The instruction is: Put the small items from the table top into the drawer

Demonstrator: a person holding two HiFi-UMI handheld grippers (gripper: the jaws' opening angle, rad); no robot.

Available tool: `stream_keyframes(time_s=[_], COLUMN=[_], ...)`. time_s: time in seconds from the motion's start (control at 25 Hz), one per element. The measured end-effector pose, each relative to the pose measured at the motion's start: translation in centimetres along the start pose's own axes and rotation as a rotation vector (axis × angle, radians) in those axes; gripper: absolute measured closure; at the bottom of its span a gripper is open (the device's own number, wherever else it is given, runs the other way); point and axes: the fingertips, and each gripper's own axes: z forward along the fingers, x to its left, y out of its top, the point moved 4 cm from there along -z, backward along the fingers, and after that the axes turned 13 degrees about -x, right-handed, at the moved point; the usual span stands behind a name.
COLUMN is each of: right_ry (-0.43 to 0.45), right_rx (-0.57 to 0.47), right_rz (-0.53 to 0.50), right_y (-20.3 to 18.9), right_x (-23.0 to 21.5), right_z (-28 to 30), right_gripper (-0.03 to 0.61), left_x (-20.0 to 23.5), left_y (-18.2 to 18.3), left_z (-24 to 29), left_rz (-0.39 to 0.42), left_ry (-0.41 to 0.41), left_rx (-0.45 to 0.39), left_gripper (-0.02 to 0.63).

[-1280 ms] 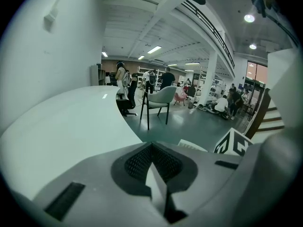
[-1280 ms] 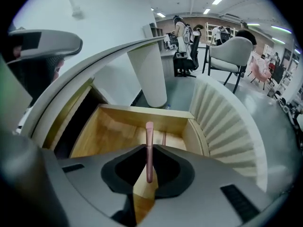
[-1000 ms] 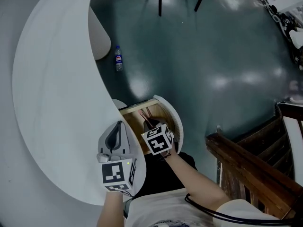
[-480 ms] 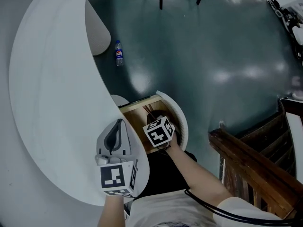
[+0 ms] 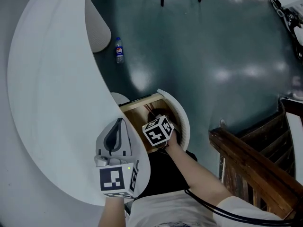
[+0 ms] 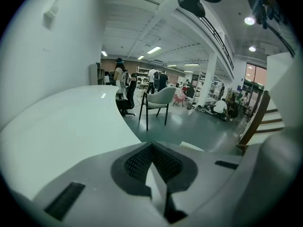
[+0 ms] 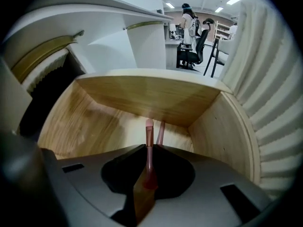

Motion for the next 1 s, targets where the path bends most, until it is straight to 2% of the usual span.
stream_keyframes(time_s=[0.64, 1.0], right_ry=[-0.011, -0.004], right_rx=[-0.003, -0.058], right_rz=[0.004, 0.033], right_y=[0.1, 1.9], right_x=[-0.1, -0.2], right_z=[0.5, -1.2], right_gripper=[0.517, 0.517], left_x=[0.3, -0.3], left_y=[-0.2, 0.2], left_z=[0.0, -0.2], left_rz=[-0.001, 0.016], left_ry=[0.009, 0.013], left_rx=[-0.005, -0.018], left_gripper=[0.594, 0.594])
